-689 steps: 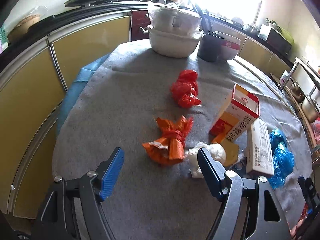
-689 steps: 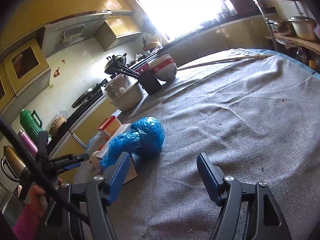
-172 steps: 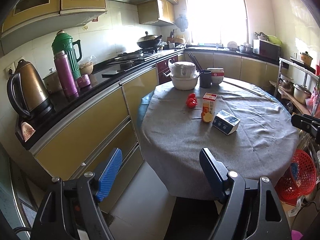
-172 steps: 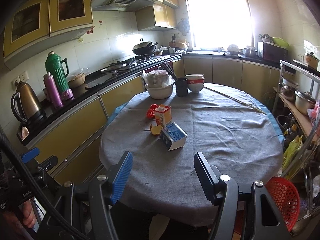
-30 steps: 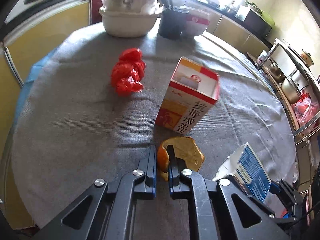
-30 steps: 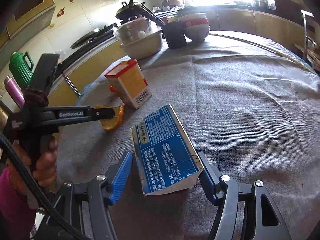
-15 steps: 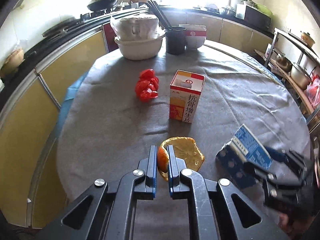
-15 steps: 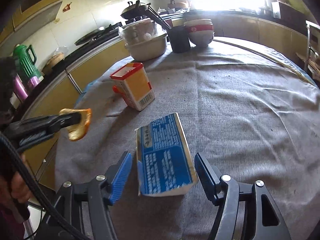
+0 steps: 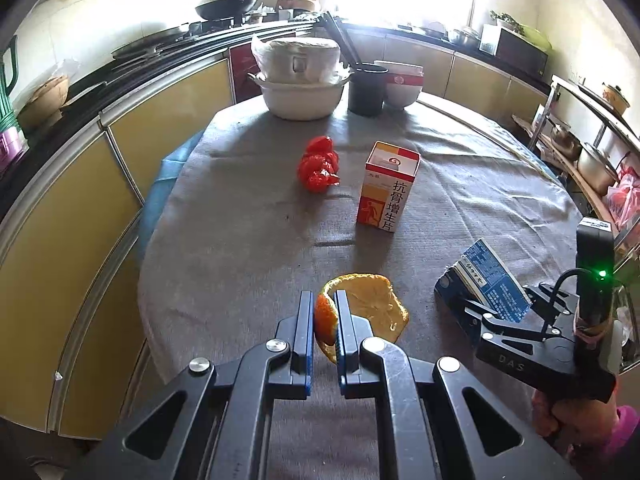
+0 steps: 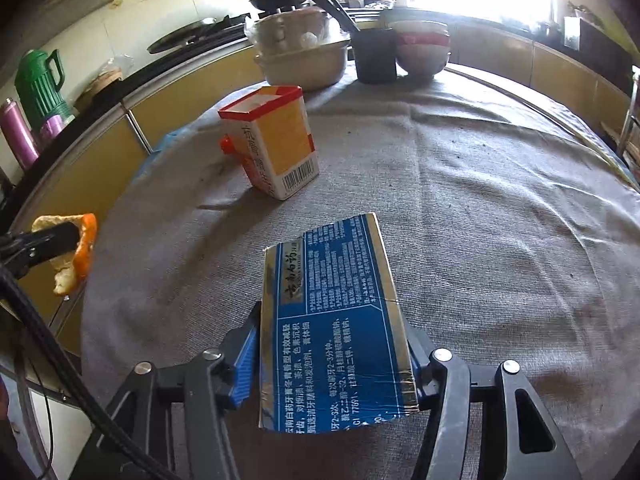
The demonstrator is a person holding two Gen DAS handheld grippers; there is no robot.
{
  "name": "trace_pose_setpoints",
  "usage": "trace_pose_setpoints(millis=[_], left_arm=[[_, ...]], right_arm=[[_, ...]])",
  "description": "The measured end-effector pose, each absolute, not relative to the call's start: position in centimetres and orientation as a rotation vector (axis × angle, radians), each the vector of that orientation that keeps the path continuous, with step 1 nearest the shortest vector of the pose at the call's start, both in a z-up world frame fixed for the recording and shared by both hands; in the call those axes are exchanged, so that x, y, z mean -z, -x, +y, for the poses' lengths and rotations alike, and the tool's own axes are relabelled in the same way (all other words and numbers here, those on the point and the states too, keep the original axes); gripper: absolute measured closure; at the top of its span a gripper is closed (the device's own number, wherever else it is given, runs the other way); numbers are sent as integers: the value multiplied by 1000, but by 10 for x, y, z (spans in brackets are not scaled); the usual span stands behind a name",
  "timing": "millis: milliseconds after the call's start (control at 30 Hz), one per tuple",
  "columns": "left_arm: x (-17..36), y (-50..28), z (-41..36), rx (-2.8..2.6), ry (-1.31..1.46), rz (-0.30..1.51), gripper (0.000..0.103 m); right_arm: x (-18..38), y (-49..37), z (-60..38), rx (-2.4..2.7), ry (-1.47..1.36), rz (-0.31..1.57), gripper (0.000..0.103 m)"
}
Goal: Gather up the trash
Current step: 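Lift the orange peel and blue-printed box off the table with both tools, then carry the orange peel and blue-printed box over the red basket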
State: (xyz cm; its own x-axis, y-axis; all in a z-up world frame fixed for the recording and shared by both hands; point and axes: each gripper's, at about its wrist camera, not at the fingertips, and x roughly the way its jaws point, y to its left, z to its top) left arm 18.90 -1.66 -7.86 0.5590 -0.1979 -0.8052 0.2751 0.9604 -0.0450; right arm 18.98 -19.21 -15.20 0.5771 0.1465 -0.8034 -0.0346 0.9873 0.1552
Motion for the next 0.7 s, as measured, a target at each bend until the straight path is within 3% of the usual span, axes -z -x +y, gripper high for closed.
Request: trace_pose_setpoints(millis=[700], left_arm=[[22,-122,-50,417,-116,832,94]], right_arm=[[81,-96,-214,-69,-177,766,43]])
